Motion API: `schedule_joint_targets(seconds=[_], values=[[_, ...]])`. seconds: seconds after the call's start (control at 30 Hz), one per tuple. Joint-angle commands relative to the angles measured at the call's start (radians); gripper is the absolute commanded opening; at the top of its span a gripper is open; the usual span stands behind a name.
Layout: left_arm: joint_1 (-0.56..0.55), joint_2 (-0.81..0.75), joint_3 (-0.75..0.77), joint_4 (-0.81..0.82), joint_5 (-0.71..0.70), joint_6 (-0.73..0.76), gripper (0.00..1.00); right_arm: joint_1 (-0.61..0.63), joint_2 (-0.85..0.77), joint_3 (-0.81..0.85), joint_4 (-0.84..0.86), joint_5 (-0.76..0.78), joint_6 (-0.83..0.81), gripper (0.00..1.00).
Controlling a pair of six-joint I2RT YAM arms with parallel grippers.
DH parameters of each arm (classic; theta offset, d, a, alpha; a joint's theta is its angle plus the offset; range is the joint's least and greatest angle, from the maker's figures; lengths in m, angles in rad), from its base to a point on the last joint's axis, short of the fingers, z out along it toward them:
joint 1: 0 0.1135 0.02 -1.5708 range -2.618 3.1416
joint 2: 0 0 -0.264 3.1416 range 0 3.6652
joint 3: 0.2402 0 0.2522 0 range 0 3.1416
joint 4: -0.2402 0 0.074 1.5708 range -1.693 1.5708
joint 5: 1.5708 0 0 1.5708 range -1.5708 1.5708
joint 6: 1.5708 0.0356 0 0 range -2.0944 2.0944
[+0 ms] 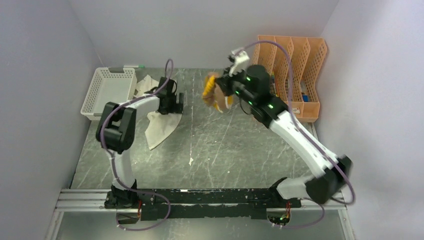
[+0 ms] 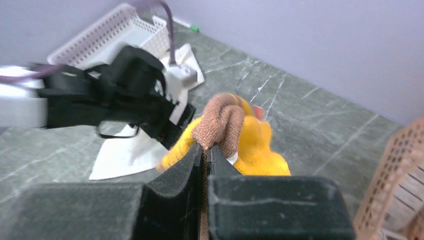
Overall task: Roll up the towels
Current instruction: Pick up the towel at the center of the board, then place the towel at the center of the board.
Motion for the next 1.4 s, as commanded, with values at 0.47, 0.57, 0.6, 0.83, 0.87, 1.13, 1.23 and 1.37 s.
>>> schedule_joint_targets(seconds=[0.47,0.57,0.6,0.83,0.87,1.13,1.23,1.37], values=[[-0.031,-0.02,-0.318,0.128,-0.124,-0.218,0.07,0.002,-0.514,-0.143,-0.459,0.136,0.073,0.0],[-0.054,-0.211,-0.484,0.051,-0.13,-0.39,0.07,0.001,-0.442,-0.135,-0.35,0.097,0.035,0.0],[-0.07,-0.275,-0.529,-0.009,-0.147,-0.479,0.07,0.001,-0.412,-0.131,-0.309,0.078,0.024,0.0],[-0.344,-0.737,-0.602,-0.713,-0.248,-1.154,0.07,0.0,-0.153,-0.112,0.007,-0.061,0.019,0.0],[-0.381,-0.802,-0.581,-0.83,-0.267,-1.237,0.07,0.001,-0.111,-0.107,0.037,-0.076,0.021,0.0],[-0.386,-1.309,-0.29,-1.122,-0.453,-1.342,0.07,0.0,0.173,-0.011,0.16,-0.055,-0.029,0.0],[-0.363,-1.287,-0.187,-1.122,-0.555,-1.306,0.06,0.001,0.245,0.033,0.151,-0.022,-0.049,0.15],[-0.341,-1.132,-0.064,-1.121,-0.682,-1.223,0.07,0.001,0.303,0.027,0.156,-0.041,-0.058,0.98]])
